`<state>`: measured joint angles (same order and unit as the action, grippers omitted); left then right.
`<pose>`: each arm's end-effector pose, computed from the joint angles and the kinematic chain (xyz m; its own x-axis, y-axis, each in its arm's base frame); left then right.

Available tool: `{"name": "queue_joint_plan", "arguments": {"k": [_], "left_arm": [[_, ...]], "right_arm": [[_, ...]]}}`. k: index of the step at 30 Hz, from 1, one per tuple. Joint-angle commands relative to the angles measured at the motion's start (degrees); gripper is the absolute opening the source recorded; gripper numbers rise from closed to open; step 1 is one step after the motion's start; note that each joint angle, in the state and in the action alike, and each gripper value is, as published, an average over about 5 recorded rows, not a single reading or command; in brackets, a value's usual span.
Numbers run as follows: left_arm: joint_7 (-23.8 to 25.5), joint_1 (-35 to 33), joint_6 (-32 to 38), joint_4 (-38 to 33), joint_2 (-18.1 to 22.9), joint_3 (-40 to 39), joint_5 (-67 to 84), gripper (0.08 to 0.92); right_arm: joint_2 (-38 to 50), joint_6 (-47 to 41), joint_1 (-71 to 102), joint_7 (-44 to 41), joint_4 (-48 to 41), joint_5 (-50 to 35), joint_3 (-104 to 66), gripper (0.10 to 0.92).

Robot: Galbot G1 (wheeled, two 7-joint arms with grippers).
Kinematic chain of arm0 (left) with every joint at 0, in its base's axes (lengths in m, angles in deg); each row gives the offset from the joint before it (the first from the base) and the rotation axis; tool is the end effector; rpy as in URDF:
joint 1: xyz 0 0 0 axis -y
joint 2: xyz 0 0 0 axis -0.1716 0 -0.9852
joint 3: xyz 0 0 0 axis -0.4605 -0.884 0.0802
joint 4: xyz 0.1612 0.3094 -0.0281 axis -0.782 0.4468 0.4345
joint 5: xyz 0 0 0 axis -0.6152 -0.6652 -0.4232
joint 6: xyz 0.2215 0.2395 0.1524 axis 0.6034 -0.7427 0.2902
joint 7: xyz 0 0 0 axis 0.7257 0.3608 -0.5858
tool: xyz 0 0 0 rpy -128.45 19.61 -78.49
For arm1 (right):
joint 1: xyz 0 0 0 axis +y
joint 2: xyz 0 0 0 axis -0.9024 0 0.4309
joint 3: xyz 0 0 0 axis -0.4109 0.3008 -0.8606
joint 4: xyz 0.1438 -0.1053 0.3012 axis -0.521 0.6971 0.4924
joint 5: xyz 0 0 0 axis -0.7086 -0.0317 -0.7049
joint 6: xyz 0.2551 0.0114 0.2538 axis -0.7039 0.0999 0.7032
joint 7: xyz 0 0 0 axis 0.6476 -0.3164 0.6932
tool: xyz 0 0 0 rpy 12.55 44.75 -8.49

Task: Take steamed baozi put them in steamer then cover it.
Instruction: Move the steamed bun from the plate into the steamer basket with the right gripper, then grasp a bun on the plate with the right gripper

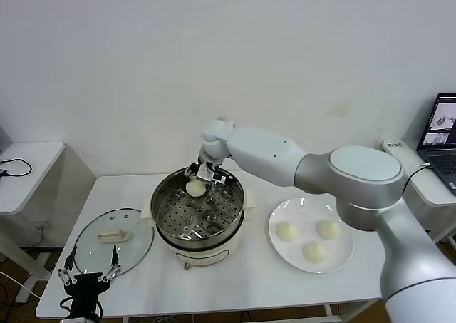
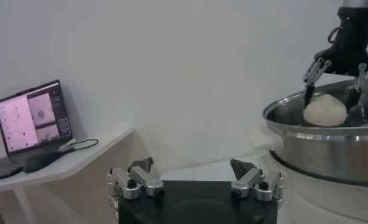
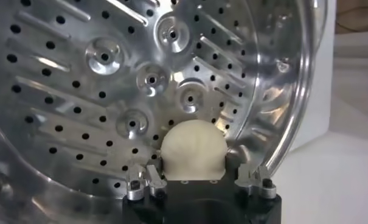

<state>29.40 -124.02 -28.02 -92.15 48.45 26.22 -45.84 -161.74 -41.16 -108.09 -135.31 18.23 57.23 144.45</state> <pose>0.1211 0.0789 -0.2927 -0.9634 -0.2510 0.0939 -0.2150 0.9332 0.2879 0.5936 0.2440 -0.1288 -0.2578 -0.3295 0.9083 -0.1094 -0.9241 -0.3663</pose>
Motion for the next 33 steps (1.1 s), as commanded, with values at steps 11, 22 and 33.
{"name": "queue_joint_plan", "arguments": {"k": [11,22,33], "left_arm": [[0.12,-0.12,-0.27,-0.93,0.11,-0.09,-0.01,0.823],[0.86,0.06,-1.48,-3.57,-0.99,0.08,0.10,0.823],[1.31,1.33,-2.58,-4.20,-3.40,0.92,1.21,0.823]], "right_arm": [[5.27,-11.19,-7.30,-6.95,10.20,-17.36,0.69,0.823],[25.50,-38.62,-16.83,-10.00,34.84,-34.74,1.15,0.823],[53.53,-47.46,-16.08,-9.80,52.14,-32.40,2.22,0.823]]}}
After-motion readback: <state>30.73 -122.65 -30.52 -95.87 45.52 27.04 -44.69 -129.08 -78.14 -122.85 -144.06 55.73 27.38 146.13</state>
